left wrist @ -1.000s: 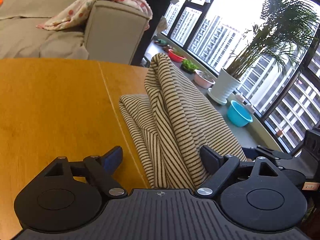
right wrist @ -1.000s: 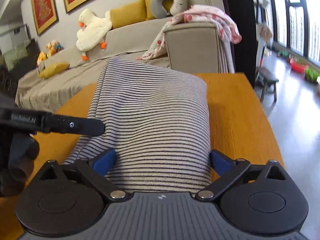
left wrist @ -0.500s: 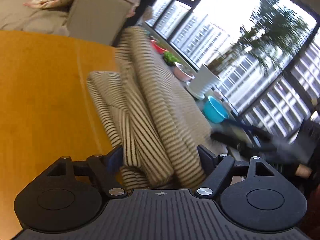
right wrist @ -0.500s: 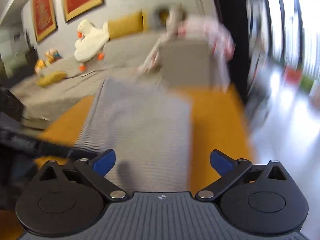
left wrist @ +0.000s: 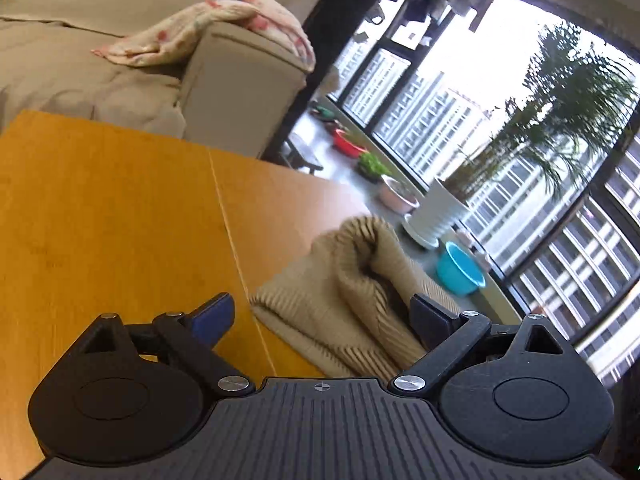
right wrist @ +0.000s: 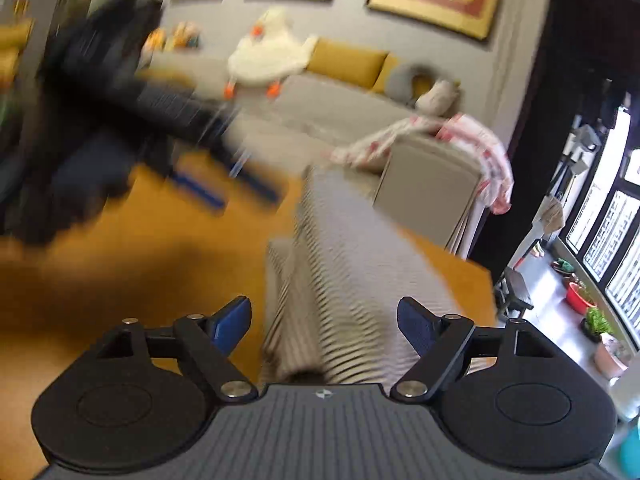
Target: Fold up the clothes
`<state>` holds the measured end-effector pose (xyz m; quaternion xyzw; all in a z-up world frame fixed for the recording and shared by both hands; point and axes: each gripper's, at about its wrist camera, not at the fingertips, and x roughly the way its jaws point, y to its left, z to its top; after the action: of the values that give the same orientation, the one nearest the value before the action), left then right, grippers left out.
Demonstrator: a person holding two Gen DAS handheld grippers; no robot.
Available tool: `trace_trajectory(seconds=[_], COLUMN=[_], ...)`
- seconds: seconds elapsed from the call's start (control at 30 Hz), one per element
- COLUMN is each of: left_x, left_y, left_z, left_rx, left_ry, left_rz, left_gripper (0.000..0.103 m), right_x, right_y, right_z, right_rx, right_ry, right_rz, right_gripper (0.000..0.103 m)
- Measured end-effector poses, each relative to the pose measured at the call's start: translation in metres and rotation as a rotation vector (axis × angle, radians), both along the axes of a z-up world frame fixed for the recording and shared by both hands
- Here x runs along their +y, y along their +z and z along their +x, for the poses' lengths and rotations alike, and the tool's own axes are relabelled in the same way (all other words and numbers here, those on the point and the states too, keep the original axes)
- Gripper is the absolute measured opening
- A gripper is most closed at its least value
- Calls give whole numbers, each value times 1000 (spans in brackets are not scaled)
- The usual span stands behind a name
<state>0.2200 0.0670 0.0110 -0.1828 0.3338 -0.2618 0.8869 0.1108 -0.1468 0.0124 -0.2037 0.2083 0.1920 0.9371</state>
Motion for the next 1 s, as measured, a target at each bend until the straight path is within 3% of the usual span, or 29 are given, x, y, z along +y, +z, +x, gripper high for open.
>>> trace_trajectory(seconds=[0.07,0.1,0.2,0.33,0.43,0.5,0.6,0.7,0.9,1.0], left_x=[-4,-7,-10,-14,-16,-17,-18,-10,6,14], left_y=[5,6,1,-10,-17,-22,-27,-16,6,17], left_z=[8,11,15,18,20,22,23,19,9,5], left_rx=[-18,-28,-11,25,51,69,85,53,-10,-42], left_ry=[0,4,-16,-52,-79,-98,-117,-99,-64,-47], left_rz=[26,48,50,37,27,21,10,-2,-25,-37], left_gripper=[96,96,96,96,90,79,68,68,73,73], right_x=[5,1,-6,5,7,2,-3,2,22,39], right_y=[-5,1,11,-9,-23,-12,26,54,7,-10], right_z=[4,6,12,13,17,21,25,28,23,16], right_rx=[-3,-1,4,18,-38,-53,-129,-126,25,8], right_ry=[-22,-33,-69,-61,-74,-76,-65,35,147,170], right_rz=[-8,38,73,-20,-73,-49,3,57,-21,-88], right_gripper=[46,43,43,61,54,34,26,21,21,28])
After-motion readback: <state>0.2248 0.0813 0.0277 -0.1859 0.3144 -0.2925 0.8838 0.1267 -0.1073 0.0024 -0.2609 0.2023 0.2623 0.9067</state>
